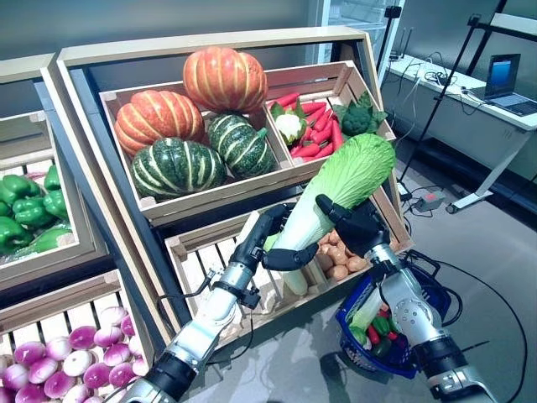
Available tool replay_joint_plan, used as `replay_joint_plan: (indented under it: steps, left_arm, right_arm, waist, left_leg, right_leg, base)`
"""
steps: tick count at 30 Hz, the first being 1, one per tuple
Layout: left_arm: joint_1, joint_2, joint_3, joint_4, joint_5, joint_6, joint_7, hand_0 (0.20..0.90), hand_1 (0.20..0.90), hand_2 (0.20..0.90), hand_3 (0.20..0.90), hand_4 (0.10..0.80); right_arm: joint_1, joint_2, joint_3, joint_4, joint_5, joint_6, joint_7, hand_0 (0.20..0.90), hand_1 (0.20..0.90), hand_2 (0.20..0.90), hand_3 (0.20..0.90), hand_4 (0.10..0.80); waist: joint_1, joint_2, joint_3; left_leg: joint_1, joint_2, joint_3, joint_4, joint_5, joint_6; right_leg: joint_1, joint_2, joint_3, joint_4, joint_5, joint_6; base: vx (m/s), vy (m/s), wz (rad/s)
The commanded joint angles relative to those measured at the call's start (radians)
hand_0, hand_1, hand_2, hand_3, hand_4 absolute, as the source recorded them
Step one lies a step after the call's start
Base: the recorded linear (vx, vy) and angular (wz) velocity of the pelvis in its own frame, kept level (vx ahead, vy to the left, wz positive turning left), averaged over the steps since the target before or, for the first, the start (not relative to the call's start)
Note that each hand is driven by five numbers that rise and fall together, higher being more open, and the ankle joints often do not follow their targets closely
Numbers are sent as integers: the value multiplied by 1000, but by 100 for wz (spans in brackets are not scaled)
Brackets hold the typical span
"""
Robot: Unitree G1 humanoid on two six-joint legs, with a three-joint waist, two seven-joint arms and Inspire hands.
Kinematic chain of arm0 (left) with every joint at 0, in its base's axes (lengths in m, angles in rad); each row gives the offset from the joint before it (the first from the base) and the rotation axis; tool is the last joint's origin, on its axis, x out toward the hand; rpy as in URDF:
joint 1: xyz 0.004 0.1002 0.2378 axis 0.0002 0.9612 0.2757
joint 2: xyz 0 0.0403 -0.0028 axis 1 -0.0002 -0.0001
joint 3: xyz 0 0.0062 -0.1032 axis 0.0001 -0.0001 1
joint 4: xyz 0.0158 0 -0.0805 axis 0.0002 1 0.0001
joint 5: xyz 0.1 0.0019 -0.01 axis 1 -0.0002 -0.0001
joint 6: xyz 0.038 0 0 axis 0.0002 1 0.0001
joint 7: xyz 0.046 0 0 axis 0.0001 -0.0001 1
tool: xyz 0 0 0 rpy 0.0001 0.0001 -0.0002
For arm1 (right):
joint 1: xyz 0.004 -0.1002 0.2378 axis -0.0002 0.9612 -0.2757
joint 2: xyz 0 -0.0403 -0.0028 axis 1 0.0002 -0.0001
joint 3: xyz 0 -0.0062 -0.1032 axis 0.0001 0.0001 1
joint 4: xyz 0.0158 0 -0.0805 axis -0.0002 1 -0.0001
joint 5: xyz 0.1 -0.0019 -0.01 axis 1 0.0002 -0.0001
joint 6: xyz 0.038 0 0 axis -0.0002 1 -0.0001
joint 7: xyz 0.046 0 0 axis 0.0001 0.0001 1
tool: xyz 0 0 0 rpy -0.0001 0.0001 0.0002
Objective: Put vegetables into the basket
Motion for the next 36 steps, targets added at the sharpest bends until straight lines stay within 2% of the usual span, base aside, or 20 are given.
replay_joint_plan:
  steps: [1,3,4,5,16,29,30,31,36]
  left_arm:
    - [-141,18,-109,-77,90,-150,-50,300,300,300,300,400]
    - [-147,16,-119,-79,86,-152,-49,300,300,300,300,400]
    - [-148,15,-122,-81,84,-152,-50,300,300,300,300,400]
    - [-150,14,-126,-81,86,-153,-49,300,300,300,300,400]
    - [-140,19,-141,-71,71,-144,-60,300,300,300,300,400]
    - [-117,23,-136,-45,62,-141,-59,300,300,300,300,400]
    - [-117,23,-135,-44,64,-139,-59,512,512,512,512,541]
    - [-118,22,-133,-37,65,-132,-66,900,900,900,900,800]
    - [-89,46,-112,8,67,-109,-62,900,900,900,900,800]
  right_arm:
    - [-253,31,-85,-93,58,-44,26,900,900,900,900,800]
    - [-272,26,-81,-72,63,-38,28,900,900,900,900,800]
    - [-278,26,-78,-65,65,-42,35,519,519,519,519,546]
    - [-282,24,-75,-57,68,-44,33,300,300,300,300,400]
    - [-288,22,-85,-25,69,-71,32,300,300,300,300,400]
    - [-283,-9,-83,-7,54,-50,30,300,300,300,300,400]
    - [-283,-10,-83,-6,53,-50,30,300,300,300,300,400]
    - [-281,-14,-86,0,48,-45,31,300,300,300,300,400]
    - [-257,-54,-112,25,52,-40,28,300,300,300,300,400]
  waist:
    - [8,-12,-81]
    - [11,-12,-82]
    - [12,-11,-82]
    - [13,-11,-82]
    - [12,-10,-77]
    - [6,-12,-71]
    - [6,-12,-71]
    - [5,-12,-72]
    - [-1,-11,-69]
  left_leg:
    - [12,-20,36,2,-117,28]
    - [11,-19,33,2,-117,28]
    - [11,-19,32,2,-118,27]
    - [11,-18,32,2,-118,27]
    - [8,-16,30,2,-117,26]
    - [10,-12,41,2,-116,26]
    - [10,-12,41,2,-116,26]
    - [10,-12,41,2,-116,26]
    - [10,-9,48,2,-113,23]
  right_leg:
    - [24,-2,-19,1,-41,-15]
    - [24,-2,-18,1,-42,-15]
    - [25,-2,-19,1,-43,-16]
    - [25,-2,-19,1,-43,-16]
    - [22,-4,-17,1,-41,-15]
    - [16,-4,-5,1,-36,-13]
    - [16,-4,-5,1,-36,-13]
    - [16,-4,-4,1,-36,-13]
    - [14,-2,1,1,-34,-12]
  base:
    - [0,0,0]
    - [0,0,0]
    - [18,5,4]
    - [21,7,4]
    - [7,4,3]
    - [0,0,0]
    - [0,0,0]
    - [0,0,0]
    - [0,0,0]
